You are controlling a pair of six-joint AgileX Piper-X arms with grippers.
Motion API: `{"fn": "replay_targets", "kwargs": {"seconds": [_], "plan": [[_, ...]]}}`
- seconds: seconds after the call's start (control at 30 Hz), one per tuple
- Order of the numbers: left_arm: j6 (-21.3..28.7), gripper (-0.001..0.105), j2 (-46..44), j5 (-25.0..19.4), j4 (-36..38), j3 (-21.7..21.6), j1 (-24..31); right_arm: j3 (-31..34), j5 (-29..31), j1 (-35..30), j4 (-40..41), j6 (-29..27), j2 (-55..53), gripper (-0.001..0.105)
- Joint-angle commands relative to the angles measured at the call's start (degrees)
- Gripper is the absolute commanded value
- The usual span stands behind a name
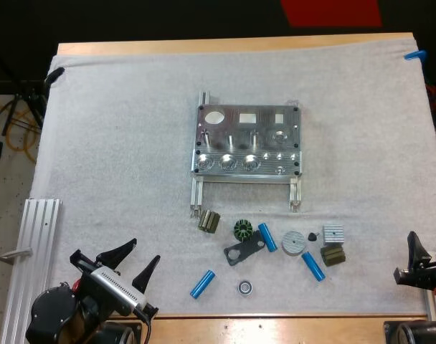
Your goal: Load cells from left to right
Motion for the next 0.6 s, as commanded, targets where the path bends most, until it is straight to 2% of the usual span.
{"fn": "replay_targets", "kwargs": {"seconds": [0.0,0.17,0.27,0.37,0.57], "plan": [[-0.73,0.049,-7.97,0.32,-0.99,0.05,-0.31,-0.32,-0.16,-0.28,-0.46,0.09,-2.19,0.062],[-0.73,0.049,-7.97,0.32,-0.89,0.05,-0.31,-0.32,-0.35,-0.28,-0.46,-0.04,-2.19,0.062],[-0.84,0.049,-7.76,0.66,-0.74,0.05,-0.31,-0.32,-4.65,-0.28,-0.46,-1.90,-1.71,0.062],[-2.79,0.049,-6.22,3.05,0.11,-1.28,-0.31,-1.53,-9.01,-0.28,0.11,-2.26,0.00,0.062],[-2.92,0.049,-0.85,5.88,1.57,-5.07,-0.31,-6.79,-9.90,-0.28,2.92,-5.20,7.54,0.062]]}}
